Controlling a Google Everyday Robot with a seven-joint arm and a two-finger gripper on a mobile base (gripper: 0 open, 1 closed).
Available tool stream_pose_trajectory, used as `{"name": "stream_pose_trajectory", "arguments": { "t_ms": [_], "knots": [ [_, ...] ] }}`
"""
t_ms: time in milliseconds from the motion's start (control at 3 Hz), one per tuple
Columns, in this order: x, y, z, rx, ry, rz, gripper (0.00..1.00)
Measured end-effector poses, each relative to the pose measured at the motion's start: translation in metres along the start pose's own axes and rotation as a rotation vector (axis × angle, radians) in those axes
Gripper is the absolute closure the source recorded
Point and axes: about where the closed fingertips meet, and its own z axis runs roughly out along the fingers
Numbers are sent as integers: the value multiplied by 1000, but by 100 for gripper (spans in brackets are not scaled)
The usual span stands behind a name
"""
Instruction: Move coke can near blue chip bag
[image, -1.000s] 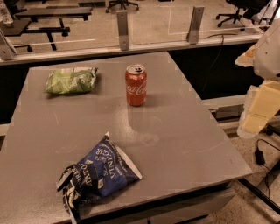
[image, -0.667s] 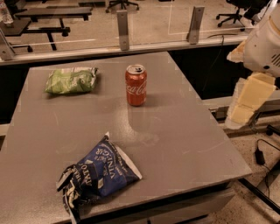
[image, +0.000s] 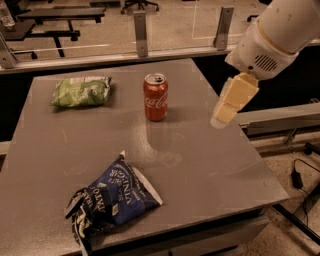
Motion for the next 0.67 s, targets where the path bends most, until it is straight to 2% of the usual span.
{"name": "stream_pose_trajectory", "arguments": {
  "t_ms": [333,667],
  "knots": [
    [-33,-14,30,-3,-66,33,0],
    [-54,-23,49,-9,-103,54,0]
  ]
}}
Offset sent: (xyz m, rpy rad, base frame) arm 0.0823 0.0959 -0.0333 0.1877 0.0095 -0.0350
